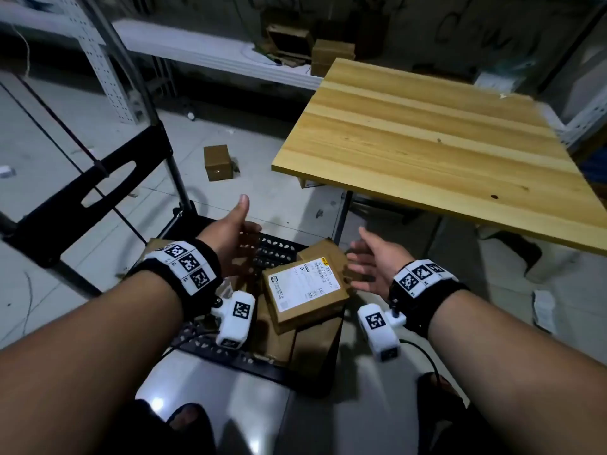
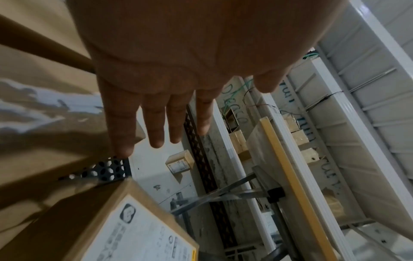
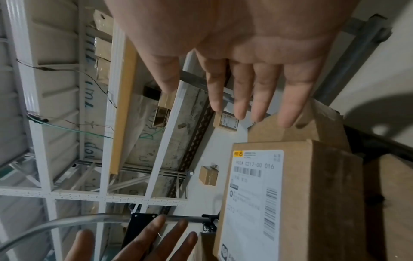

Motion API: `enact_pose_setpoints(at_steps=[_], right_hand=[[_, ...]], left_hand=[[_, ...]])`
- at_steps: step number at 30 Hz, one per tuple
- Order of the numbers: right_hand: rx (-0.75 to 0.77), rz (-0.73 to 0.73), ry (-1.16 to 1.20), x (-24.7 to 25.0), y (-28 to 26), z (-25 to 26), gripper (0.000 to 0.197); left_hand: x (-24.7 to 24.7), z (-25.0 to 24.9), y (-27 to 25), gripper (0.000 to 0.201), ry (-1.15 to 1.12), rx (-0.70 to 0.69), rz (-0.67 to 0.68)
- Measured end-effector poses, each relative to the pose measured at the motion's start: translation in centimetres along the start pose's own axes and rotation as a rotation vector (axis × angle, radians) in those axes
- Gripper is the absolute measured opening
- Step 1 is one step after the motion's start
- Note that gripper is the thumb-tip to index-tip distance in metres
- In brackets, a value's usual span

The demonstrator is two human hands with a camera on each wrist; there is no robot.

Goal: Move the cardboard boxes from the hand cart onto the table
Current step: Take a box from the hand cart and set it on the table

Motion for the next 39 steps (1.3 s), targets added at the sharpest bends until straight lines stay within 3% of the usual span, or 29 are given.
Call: enact_pose_setpoints(at_steps=[5, 11, 21, 24, 27, 30, 31, 34, 39], right_hand=[[-0.044, -0.003, -0.06, 0.2, 1.4, -0.5, 0.05], [-0.125, 0.006, -0.169, -0.1, 2.7, -1.6, 0.049], [-0.136, 0.044, -0.143, 0.1, 2.9, -2.2, 0.051], [-0.118, 0.048, -0.115, -0.1, 2.6, -2.3, 0.048], [-0.058, 0.027, -0.118, -0.5, 2.5, -2.2, 0.043], [0.048, -0.007, -0.159, -0.5, 2.2, -1.6, 0.041], [0.082, -0.008, -0.158, -0.4, 2.0, -1.3, 0.039], [0.171, -0.009, -0.138, -0.4, 1.1, -0.4, 0.036], [0.293, -0.001, -0.123, -0.9, -1.0, 0.9, 0.032]], left_hand=[[-1.2, 0.2, -0.4, 0.079, 0.096, 0.072, 0.078], [-2.2, 1.1, 0.0, 0.083, 0.116, 0.118, 0.06], [-4.1, 1.8, -0.7, 0.087, 0.087, 0.205, 0.019], [-4.0, 2.3, -0.2, 0.086, 0.098, 0.17, 0.023], [-3.7, 2.4, 0.5, 0.1, 0.15, 0.1, 0.007], [-2.8, 3.1, 2.4, 0.137, 0.135, 0.065, -0.046], [-2.7, 2.7, 2.3, 0.137, 0.106, 0.061, -0.066], [-2.3, 1.3, 1.3, 0.09, 0.046, 0.023, -0.118], [-1.6, 0.1, 1.0, 0.075, -0.073, -0.024, -0.169]])
Point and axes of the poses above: each hand's wrist, its own y-axis towards the middle knuckle, its own x-axis out of the back of the hand, z = x × y, the point moved 1 cm from there along y, towards the middle knuckle, and after that the axes turned 9 degrees about -x, right-handed, at the moved point
